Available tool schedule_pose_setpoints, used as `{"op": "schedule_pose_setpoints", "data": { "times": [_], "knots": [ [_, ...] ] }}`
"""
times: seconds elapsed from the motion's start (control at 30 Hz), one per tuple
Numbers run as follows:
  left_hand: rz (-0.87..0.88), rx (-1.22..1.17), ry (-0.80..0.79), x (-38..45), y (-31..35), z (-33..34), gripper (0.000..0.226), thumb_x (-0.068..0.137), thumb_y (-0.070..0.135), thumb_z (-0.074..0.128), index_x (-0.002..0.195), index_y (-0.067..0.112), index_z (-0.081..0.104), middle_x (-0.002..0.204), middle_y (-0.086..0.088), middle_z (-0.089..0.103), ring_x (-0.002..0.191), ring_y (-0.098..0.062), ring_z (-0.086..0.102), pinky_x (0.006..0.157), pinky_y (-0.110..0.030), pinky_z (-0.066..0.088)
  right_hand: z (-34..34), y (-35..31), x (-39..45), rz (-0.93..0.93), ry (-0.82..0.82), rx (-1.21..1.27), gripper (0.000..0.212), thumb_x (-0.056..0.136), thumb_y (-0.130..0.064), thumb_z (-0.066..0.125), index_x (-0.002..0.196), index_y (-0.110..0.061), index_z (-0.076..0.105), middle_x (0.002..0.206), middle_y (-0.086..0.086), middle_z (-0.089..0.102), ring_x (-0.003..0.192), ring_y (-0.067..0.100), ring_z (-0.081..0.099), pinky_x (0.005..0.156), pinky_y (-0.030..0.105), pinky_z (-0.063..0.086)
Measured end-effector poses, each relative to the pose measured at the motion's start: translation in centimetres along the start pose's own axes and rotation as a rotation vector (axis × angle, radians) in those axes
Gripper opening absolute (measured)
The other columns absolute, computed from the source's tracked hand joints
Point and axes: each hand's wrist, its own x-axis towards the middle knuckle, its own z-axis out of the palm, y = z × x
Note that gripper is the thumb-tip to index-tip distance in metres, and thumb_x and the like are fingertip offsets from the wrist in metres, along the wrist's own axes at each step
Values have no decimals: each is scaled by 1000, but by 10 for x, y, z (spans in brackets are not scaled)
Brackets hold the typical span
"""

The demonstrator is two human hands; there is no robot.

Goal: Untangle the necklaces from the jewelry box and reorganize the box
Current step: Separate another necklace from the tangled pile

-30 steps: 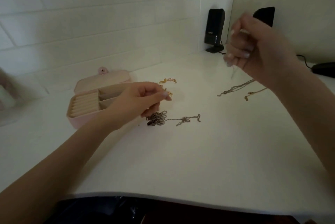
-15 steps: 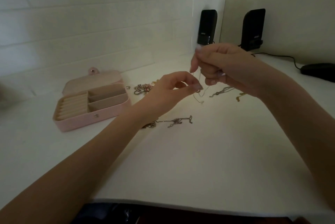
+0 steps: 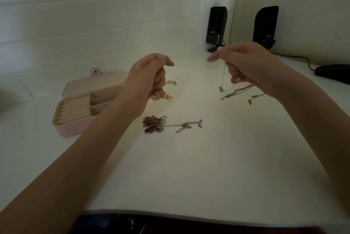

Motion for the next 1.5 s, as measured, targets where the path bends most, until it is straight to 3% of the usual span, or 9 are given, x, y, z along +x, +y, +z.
{"op": "schedule_pose_setpoints", "data": {
  "times": [0.1, 0.23, 0.33, 0.43, 0.63, 0.87, 1.3, 1.4, 1.5],
  "knots": [
    [68, 56, 26, 1, 7, -8, 26, 98, 17, 46, 80, 17, 64, 49, 7, 27, 40, -7, 20, 37, -15, 19, -2, 1, 9, 111, 113, 124, 21, 98, -14, 45, 114, -18, 58, 54, -5, 34, 43, 6, 32, 43, 19, 37],
    [3, 60, -11, 0, 7, -6, 28, 99, 13, 41, 98, 15, 69, 51, 7, 28, 42, -6, 19, 37, -17, 16, -2, -5, 8, 116, 25, 241, 43, 88, 7, 28, 113, -11, 58, 56, -2, 30, 48, 9, 26, 46, 22, 32],
    [-161, -98, -111, -2, 3, 6, 29, 100, 12, 36, 109, 11, 64, 57, 7, 53, 41, -3, 39, 36, -14, 29, 7, -5, -2, -63, -106, 233, 29, 94, 2, 39, 106, -12, 61, 63, 0, 33, 54, 10, 31, 53, 20, 40],
    [-336, -374, -197, -6, -1, 19, 28, 101, 11, 34, 111, 6, 60, 86, 0, 74, 71, -10, 70, 58, -19, 55, 19, -7, -7, -227, -117, 194, 17, 94, -5, 54, 109, -9, 60, 65, 1, 49, 59, 10, 48, 62, 19, 51],
    [-525, -744, -191, -8, -7, 27, 36, 102, 13, 30, 125, -5, 52, 112, -13, 69, 100, -24, 66, 90, -38, 53, 33, -8, -10, -334, -121, 20, 24, 81, -2, 71, 105, -7, 68, 80, 13, 72, 71, 24, 70, 68, 23, 58],
    [-512, -870, -160, -5, -12, 23, 43, 104, 19, 24, 138, -1, 42, 134, -11, 56, 122, -32, 55, 82, -37, 55, 51, -3, -12, -235, -71, -131, 20, 73, -11, 80, 88, -11, 66, 64, 3, 71, 56, 15, 68, 56, 23, 57],
    [-383, -657, -184, -11, -17, 34, 43, 105, 25, 23, 145, 15, 34, 130, 10, 60, 94, -12, 68, 74, -23, 55, 68, 9, -9, -74, -82, -91, 2, 81, -2, 69, 83, -3, 69, 66, 12, 68, 49, 9, 63, 51, 20, 54],
    [-347, -470, -106, -13, -14, 35, 38, 103, 24, 31, 130, 7, 52, 101, 4, 72, 88, -12, 69, 77, -24, 54, 59, 4, -9, -47, -100, -45, 2, 82, 3, 66, 83, 2, 66, 68, 16, 67, 52, 11, 63, 52, 21, 55],
    [-137, 20, 118, -18, -8, 31, 31, 98, 27, 45, 97, 9, 69, 76, -4, 74, 70, -18, 72, 70, -30, 58, 38, -5, -7, -85, -80, 53, 7, 83, 2, 67, 87, 2, 62, 75, 15, 69, 59, 12, 67, 56, 20, 55]
  ]
}}
